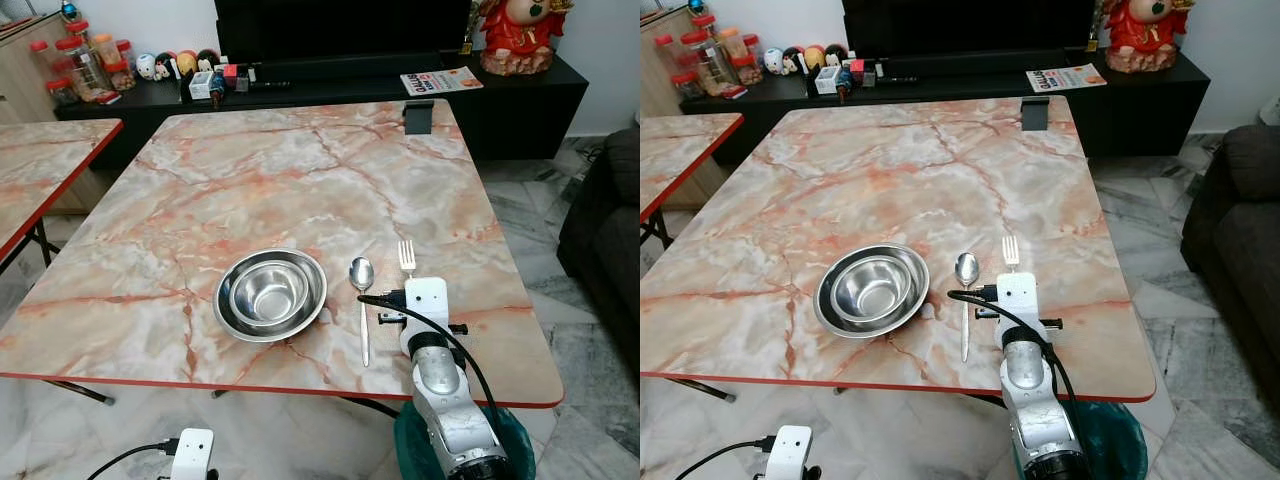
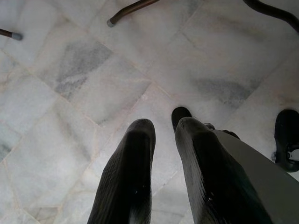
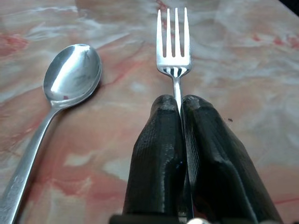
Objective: Setting the table
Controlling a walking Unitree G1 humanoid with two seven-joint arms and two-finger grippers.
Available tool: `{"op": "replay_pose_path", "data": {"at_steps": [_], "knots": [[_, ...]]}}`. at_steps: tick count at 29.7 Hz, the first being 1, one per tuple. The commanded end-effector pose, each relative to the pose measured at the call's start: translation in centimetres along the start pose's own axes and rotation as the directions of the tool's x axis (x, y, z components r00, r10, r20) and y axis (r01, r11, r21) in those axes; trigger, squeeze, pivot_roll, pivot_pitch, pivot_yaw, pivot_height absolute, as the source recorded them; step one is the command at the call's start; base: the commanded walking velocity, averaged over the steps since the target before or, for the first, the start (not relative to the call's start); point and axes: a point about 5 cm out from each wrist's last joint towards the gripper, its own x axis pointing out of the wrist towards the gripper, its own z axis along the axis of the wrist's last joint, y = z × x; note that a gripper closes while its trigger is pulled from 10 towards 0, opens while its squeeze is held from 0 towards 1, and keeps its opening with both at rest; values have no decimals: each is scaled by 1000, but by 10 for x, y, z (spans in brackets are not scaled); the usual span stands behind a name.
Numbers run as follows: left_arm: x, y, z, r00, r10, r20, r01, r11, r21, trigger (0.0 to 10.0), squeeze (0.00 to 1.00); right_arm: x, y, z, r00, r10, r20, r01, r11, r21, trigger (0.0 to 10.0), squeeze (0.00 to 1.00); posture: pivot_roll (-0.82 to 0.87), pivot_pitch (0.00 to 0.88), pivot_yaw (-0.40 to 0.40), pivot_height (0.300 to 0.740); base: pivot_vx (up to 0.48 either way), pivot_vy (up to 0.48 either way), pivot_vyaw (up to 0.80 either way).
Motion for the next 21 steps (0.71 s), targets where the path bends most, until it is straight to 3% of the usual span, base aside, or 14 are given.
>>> {"op": "replay_pose_path", "data": {"at_steps": [1,20,21], "knots": [[-1,7,-3,1000,10,-22,-9,1000,19,10000,0,-4,2,-10,997,7,-71,-7,1000,12,10000,0,-70,63,112,740,0,0,0],[0,5,-2,1000,-2,-27,2,1000,29,10000,0,-4,1,-13,990,-4,-141,7,1000,21,10000,0,-68,60,112,740,0,0,0],[0,6,-2,1000,-2,-27,2,1000,29,10000,0,-4,2,-13,989,-2,-145,5,1000,23,10000,525,-68,60,112,740,0,0,0]]}}
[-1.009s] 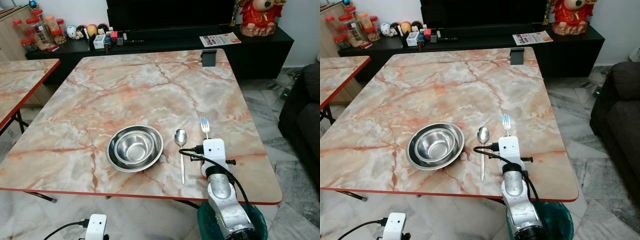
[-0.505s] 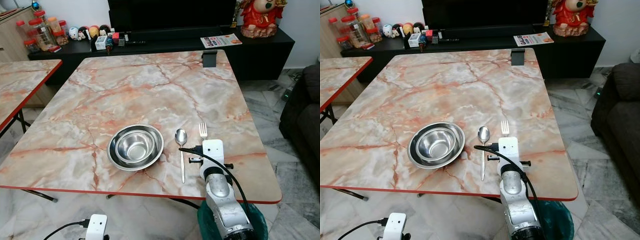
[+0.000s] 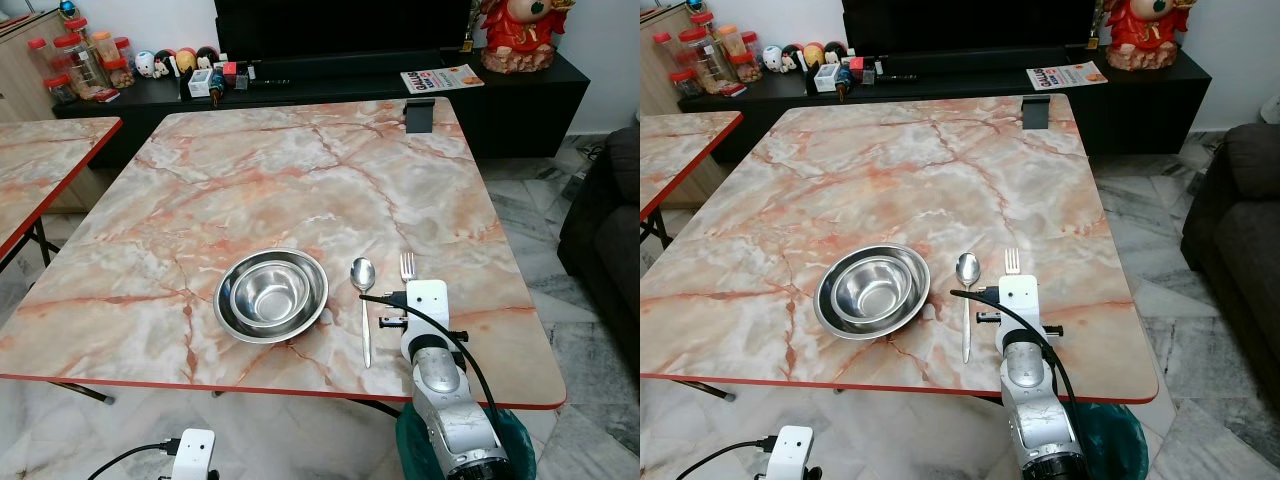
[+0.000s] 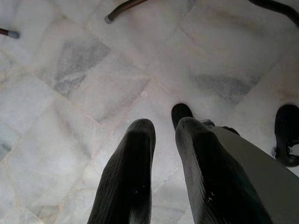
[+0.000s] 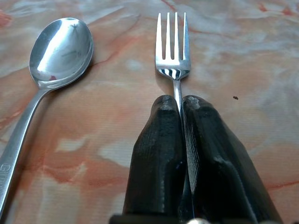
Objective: Setting the table
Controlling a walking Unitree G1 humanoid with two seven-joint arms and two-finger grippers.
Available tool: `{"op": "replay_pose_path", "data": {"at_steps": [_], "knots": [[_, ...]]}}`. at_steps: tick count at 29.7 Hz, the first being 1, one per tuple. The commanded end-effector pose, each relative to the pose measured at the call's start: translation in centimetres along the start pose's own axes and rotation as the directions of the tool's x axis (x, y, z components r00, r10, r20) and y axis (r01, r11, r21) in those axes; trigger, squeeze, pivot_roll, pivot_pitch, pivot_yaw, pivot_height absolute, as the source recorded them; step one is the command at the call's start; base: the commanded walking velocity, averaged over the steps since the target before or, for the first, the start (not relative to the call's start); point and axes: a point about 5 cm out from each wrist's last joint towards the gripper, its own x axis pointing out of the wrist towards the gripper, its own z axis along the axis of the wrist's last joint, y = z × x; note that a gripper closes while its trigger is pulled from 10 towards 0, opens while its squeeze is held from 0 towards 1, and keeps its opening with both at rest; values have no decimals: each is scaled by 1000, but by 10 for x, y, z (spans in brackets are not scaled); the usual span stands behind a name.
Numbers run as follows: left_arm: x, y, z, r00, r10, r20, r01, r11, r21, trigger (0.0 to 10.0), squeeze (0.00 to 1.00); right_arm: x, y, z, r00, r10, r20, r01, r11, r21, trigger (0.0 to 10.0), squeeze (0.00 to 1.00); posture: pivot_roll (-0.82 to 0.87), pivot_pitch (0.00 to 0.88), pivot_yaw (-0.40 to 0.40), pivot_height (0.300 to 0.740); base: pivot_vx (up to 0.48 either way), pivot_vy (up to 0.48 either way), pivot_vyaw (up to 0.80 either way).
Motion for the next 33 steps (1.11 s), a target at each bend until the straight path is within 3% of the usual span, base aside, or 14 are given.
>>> {"op": "replay_pose_path", "data": {"at_steps": [1,2,3,4,11,12,13,14,20,21,33], "knots": [[-1,6,-1,1000,6,-13,-6,1000,21,10000,0,-2,3,-10,998,10,-65,-10,1000,11,10000,525,-68,60,112,740,0,0,0],[0,6,0,1000,6,-13,-6,1000,21,10000,0,-1,3,-10,998,10,-68,-10,1000,11,10000,690,-68,60,114,740,0,0,0],[0,6,0,1000,6,-13,-6,1000,22,10000,0,-1,3,-10,998,10,-69,-9,1000,12,10000,690,-68,60,114,740,0,0,0],[0,6,0,1000,6,-11,-6,1000,21,10000,0,-1,3,-10,998,9,-69,-8,1000,13,10000,1000,-68,60,114,740,0,0,0],[0,6,1,1000,6,-12,-6,1000,21,10000,0,0,1,-9,998,3,-68,-3,1000,7,10000,1000,-67,56,112,740,0,0,0],[0,6,1,1000,6,-12,-6,1000,20,10000,0,0,1,-9,998,2,-68,-2,1000,6,10000,925,-67,55,112,740,0,0,0],[0,6,1,1000,6,-12,-6,1000,20,10000,0,0,1,-9,998,3,-69,-2,1000,4,10000,184,-67,55,112,740,0,0,0],[0,5,1,1000,6,-12,-6,1000,20,10000,0,0,1,-9,998,2,-70,-3,1000,-3,10000,0,-67,54,111,740,0,0,0],[0,6,2,1000,6,-10,-6,1000,18,10000,0,1,1,-8,998,3,-68,-3,1000,-4,10000,0,-67,53,111,740,0,0,0],[0,6,2,1000,6,-10,-6,1000,18,10000,0,1,1,-8,998,5,-66,-5,1000,5,10000,1000,-67,52,111,740,0,0,0],[1,6,3,1000,5,-13,-5,1000,15,10000,0,2,2,-4,998,13,-54,-12,1000,14,10000,1000,-66,43,111,740,0,0,0]]}}
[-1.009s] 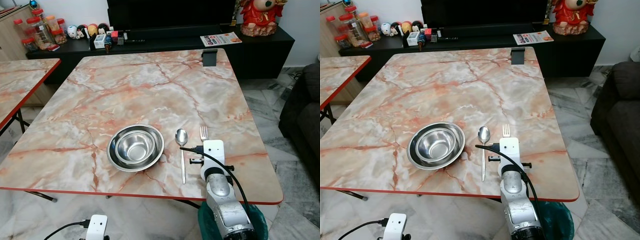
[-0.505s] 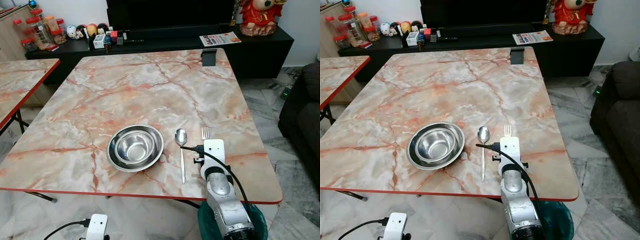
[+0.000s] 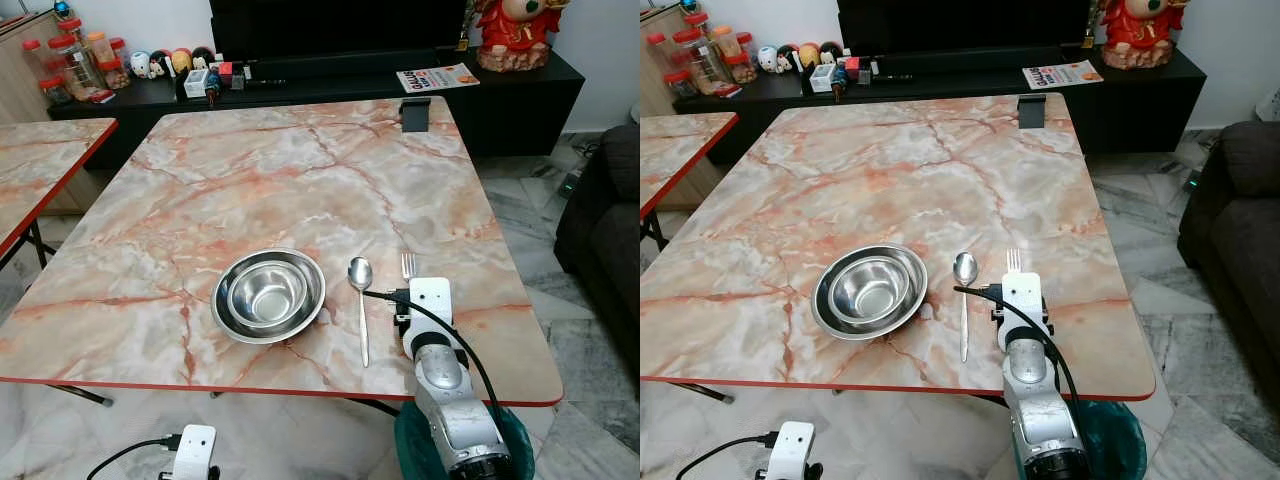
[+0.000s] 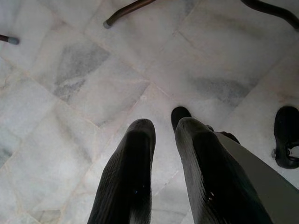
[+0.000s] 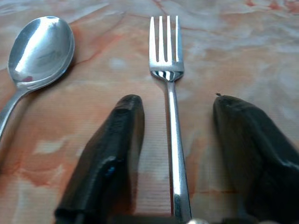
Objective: Setting the table
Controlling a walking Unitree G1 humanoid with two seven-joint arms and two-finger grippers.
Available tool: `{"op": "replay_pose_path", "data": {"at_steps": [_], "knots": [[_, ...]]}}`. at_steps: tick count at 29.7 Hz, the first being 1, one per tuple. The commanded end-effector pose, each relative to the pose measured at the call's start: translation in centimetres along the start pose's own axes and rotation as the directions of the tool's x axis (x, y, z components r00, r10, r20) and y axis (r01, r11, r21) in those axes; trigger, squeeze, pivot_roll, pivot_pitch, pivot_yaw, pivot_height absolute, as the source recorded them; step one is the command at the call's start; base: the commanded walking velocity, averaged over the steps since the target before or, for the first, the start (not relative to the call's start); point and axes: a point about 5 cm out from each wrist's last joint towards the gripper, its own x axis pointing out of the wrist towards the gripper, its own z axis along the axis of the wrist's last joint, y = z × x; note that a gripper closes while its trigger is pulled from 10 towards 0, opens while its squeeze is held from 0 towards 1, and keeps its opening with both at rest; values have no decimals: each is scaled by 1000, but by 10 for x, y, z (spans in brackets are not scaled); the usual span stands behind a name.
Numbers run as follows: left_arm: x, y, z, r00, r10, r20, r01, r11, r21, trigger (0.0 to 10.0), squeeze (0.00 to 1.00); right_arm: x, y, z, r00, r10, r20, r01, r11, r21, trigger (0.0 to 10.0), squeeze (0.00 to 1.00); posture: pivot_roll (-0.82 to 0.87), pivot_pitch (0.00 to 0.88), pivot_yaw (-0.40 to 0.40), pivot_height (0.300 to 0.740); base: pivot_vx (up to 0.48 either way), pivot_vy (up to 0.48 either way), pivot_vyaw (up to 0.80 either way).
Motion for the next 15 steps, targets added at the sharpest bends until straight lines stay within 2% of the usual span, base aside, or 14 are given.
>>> {"op": "replay_pose_path", "data": {"at_steps": [1,2,3,9,11,15], "knots": [[-1,6,-3,1000,7,-22,-6,1000,12,10000,0,0,6,-5,999,22,-35,-22,1000,1,10000,1000,-66,42,111,740,0,0,0],[-1,6,-3,1000,7,-22,-6,1000,12,10000,0,0,6,-5,999,22,-32,-22,1000,0,10000,1000,-66,42,111,740,0,0,0],[-1,6,-3,1000,7,-22,-7,1000,12,10000,0,1,6,-2,1000,25,-9,-25,1000,-18,10000,0,-66,42,112,740,0,0,0],[-1,7,-2,1000,8,-21,-8,1000,11,10000,0,0,9,3,999,39,24,-39,999,-30,10000,0,-65,42,112,740,0,0,0],[-1,7,-2,1000,11,-23,-11,1000,11,10000,0,0,13,14,994,59,93,-58,998,-10,10000,0,-65,39,112,740,0,0,0],[-1,6,-2,1000,12,-22,-11,1000,11,10000,0,-1,17,23,984,88,153,-90,996,6,10000,0,-64,38,111,740,0,0,0]]}}
